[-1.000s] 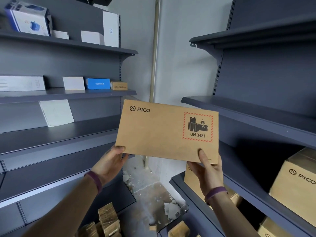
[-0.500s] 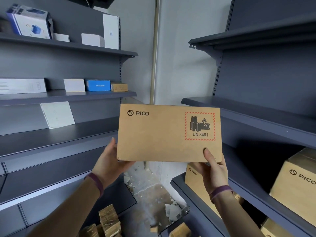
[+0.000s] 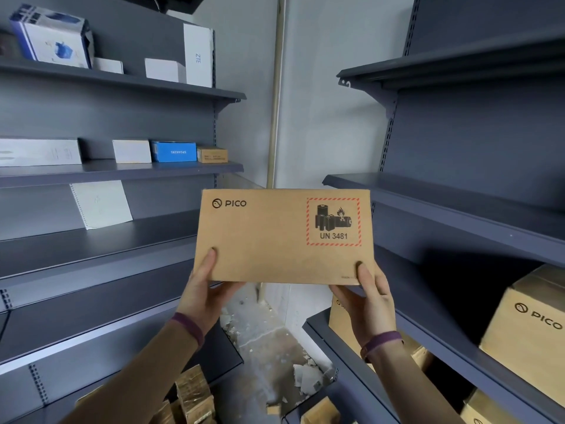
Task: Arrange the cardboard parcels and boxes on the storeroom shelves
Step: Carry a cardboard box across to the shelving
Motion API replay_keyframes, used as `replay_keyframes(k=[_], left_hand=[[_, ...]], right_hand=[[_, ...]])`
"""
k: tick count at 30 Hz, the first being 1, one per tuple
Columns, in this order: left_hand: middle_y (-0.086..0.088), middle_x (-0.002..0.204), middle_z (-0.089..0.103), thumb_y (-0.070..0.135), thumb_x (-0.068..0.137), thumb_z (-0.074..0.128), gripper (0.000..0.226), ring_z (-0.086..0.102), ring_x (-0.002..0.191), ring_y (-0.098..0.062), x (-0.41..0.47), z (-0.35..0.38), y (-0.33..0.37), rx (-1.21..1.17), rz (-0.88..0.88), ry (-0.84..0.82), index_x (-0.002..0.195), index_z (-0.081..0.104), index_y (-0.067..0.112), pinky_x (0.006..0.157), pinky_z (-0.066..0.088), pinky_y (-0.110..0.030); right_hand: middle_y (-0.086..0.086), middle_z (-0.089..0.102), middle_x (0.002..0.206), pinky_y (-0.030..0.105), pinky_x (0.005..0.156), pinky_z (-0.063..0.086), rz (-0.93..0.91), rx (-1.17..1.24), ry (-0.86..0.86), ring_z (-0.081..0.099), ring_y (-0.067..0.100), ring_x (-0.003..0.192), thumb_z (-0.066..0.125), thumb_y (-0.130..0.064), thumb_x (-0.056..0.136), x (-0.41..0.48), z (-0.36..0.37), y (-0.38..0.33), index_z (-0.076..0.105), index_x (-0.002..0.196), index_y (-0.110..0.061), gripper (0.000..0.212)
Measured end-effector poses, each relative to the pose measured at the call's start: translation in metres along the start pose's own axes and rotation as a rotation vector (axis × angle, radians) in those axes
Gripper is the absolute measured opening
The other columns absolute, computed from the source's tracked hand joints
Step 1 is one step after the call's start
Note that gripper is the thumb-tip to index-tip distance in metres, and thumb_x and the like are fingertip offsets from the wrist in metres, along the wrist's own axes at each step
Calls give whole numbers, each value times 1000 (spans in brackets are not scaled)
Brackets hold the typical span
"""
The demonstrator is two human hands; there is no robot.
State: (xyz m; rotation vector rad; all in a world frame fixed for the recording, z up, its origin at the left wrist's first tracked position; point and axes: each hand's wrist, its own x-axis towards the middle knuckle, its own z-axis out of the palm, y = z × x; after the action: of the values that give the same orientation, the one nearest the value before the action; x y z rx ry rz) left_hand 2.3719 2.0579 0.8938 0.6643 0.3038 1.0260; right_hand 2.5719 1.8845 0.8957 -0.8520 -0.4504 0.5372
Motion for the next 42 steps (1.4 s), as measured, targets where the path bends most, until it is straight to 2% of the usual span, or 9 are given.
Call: replay_keyframes(k=[4,9,12,17,22,25,29,32,42], left_hand=[[-5,97,78,36,100,55,24,64,106,-26,-1,-5,-2,-164,-18,78,115,62,19,109,43,-46],[-5,105,77,38,92,67,36,62,113,-29,1,-6,5,-128,-28,15,123,60,21,102,49,-46],[-4,118,74,42,66,89,77,61,119,-31,6,-12,5,-61,1,30,133,57,23,83,61,-43],[2,107,77,40,95,59,32,64,112,-26,12,-14,2,-62,44,30,124,60,27,68,63,-38],[-3,128,69,41,78,77,66,63,119,-25,9,-3,3,-30,4,26,137,54,22,73,61,-37],[-4,128,69,40,88,66,53,60,125,-28,12,-6,7,-54,32,60,137,55,22,81,62,-41],[3,115,75,41,99,53,26,66,114,-24,11,-11,14,-58,81,62,119,65,30,81,62,-41],[2,119,74,45,100,49,28,70,106,-20,7,-12,19,-37,76,52,120,66,33,74,63,-38],[-1,127,69,55,99,47,51,62,121,-23,6,-2,22,84,-53,56,143,51,29,71,62,-34]], right_hand=[[3,67,128,51,108,45,112,-5,-7,68,35,110,41,-55,100,2,-4,-6,59,132,-22,49],[-14,74,93,24,75,60,52,-56,-63,73,4,86,51,-12,104,2,-5,-5,56,133,-5,30],[-13,72,111,35,89,58,30,-54,-105,73,14,98,55,-22,100,-3,-1,-6,56,136,-16,36],[0,58,140,42,93,57,-6,-47,-166,65,31,117,70,-54,79,-6,-2,-3,49,136,-32,65],[0,52,141,49,90,57,-57,-133,-158,59,25,124,85,-70,52,-6,12,1,50,131,-46,90],[6,56,140,48,92,57,-11,-20,-106,62,31,120,66,-72,77,-3,14,-4,55,132,-30,71],[12,60,135,44,86,59,72,17,44,67,37,111,64,-38,94,6,2,-2,53,119,-17,34],[6,60,134,55,101,50,220,30,57,70,36,105,70,-48,87,9,-3,-3,43,137,-28,60],[11,69,123,36,70,63,289,266,-44,71,24,106,57,-48,86,10,-11,-8,57,136,-13,61]])
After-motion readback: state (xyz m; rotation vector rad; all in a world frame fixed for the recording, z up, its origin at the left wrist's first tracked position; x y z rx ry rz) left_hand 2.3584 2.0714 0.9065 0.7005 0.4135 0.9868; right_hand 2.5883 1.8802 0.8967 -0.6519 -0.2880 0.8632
